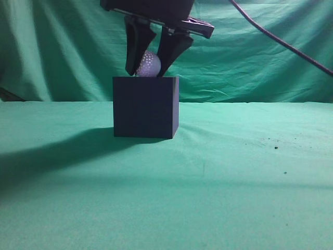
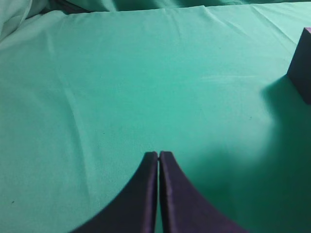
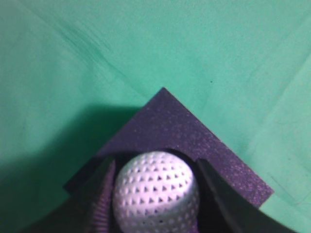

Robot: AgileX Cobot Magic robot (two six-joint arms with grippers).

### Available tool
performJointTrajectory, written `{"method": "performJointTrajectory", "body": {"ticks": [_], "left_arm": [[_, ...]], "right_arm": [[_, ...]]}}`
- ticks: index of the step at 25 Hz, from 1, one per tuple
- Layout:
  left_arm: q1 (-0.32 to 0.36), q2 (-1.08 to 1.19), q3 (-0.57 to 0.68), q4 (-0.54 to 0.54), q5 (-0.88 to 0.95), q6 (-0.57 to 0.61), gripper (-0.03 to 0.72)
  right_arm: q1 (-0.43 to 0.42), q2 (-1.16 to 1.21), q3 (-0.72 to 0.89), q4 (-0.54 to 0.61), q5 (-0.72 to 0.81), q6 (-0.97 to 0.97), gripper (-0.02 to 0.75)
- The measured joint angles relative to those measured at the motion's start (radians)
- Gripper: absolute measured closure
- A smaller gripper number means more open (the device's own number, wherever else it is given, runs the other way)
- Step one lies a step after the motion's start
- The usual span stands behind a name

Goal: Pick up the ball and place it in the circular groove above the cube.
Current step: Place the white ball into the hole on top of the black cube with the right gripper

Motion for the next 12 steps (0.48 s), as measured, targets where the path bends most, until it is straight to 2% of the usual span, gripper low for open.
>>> {"method": "performJointTrajectory", "body": {"ticks": [1, 3, 7, 8, 12], "left_arm": [[0.000, 0.000, 0.000, 0.000, 0.000, 0.000, 0.688], [0.000, 0.000, 0.000, 0.000, 0.000, 0.000, 0.688], [0.000, 0.000, 0.000, 0.000, 0.000, 0.000, 0.688], [0.000, 0.000, 0.000, 0.000, 0.000, 0.000, 0.688], [0.000, 0.000, 0.000, 0.000, 0.000, 0.000, 0.688]], "right_arm": [[0.000, 0.003, 0.000, 0.000, 0.000, 0.000, 0.440], [0.000, 0.003, -0.002, 0.002, 0.000, -0.013, 0.360], [0.000, 0.004, -0.032, 0.006, 0.013, -0.032, 0.162], [0.000, 0.004, -0.045, 0.003, 0.025, -0.036, 0.143], [0.000, -0.006, -0.129, -0.006, 0.082, -0.038, 0.157]]}}
